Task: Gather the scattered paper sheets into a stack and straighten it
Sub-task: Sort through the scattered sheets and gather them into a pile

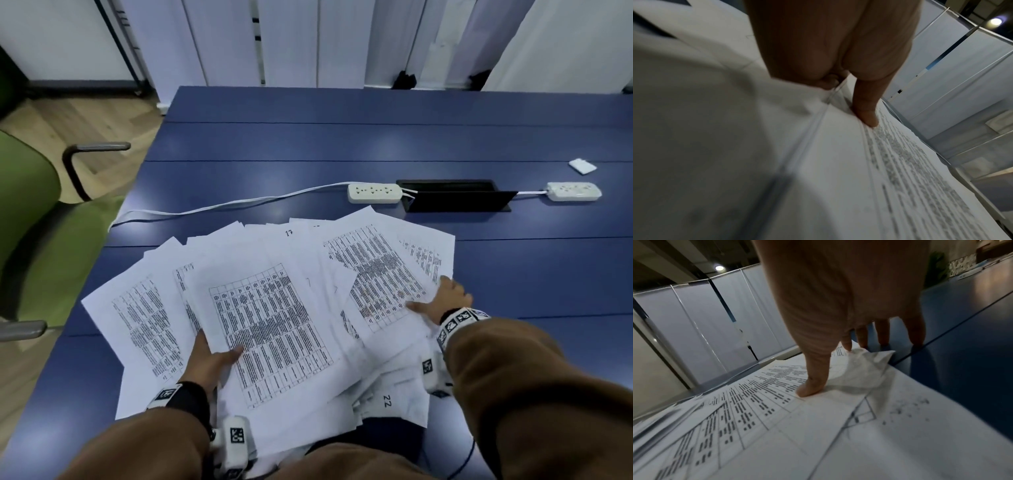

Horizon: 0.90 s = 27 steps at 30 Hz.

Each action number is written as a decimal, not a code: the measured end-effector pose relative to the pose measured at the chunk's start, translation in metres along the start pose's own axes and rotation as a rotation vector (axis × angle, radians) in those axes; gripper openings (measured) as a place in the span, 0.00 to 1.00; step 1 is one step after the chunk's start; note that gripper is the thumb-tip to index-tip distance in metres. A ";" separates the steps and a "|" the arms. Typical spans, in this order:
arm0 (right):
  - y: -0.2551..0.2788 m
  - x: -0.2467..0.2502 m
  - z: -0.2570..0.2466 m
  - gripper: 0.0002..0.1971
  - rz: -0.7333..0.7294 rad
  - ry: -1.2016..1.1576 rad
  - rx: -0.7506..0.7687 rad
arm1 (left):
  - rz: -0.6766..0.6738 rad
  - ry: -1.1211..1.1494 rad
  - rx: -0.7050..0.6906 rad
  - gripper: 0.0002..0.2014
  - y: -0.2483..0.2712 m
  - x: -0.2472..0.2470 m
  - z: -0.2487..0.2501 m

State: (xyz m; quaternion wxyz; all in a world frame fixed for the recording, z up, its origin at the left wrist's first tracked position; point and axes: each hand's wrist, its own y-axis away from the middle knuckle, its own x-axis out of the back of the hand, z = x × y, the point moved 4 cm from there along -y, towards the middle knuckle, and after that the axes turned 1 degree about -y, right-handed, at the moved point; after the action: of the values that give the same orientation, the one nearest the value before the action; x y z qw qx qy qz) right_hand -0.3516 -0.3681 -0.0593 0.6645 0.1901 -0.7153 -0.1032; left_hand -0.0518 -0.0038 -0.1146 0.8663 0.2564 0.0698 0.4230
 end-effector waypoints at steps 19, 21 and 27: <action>0.036 -0.006 -0.016 0.44 -0.032 -0.845 -0.423 | 0.006 0.121 -0.014 0.37 0.000 -0.004 0.000; 0.041 -0.004 -0.011 0.39 0.078 -0.970 -0.391 | -0.006 0.129 -0.014 0.38 -0.001 -0.003 -0.001; 0.062 0.065 -0.014 0.08 0.509 -0.926 0.003 | 0.017 0.101 -0.017 0.46 0.003 -0.003 0.004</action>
State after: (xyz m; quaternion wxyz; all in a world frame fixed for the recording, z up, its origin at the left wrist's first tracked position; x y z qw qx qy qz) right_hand -0.3489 -0.3371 0.0256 0.2828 -0.0542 -0.9576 -0.0108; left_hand -0.0548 -0.0060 -0.1098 0.8601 0.2279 0.1077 0.4435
